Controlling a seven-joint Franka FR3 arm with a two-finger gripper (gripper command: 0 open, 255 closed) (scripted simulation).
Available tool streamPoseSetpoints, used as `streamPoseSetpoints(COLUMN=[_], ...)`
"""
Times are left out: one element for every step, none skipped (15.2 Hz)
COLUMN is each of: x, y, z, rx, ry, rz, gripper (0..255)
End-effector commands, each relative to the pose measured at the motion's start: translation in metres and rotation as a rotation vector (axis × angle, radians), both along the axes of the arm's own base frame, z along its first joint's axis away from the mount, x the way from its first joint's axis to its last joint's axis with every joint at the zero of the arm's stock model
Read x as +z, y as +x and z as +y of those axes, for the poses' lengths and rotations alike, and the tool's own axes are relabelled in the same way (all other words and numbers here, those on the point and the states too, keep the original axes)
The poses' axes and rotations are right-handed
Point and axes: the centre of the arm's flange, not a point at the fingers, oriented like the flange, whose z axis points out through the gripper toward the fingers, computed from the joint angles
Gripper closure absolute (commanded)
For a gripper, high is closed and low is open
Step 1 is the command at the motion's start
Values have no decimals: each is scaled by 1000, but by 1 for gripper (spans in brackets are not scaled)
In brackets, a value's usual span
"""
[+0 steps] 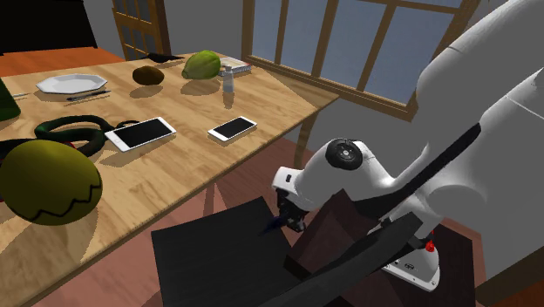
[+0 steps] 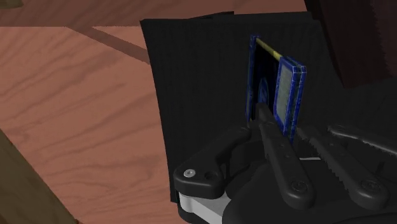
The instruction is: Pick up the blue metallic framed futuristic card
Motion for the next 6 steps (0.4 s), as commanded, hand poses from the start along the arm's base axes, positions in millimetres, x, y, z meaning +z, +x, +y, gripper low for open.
streamPoseSetpoints(x=[13,19,24,29,30,30], y=[-2,-2,-2,-2,-2,-2], z=[5,5,5,5,5,5], rx=[-9,-9,-9,-9,-9,-9], ry=[16,16,16,16,16,16], rz=[2,2,2,2,2,2], gripper=[255,255,255,255,255,255])
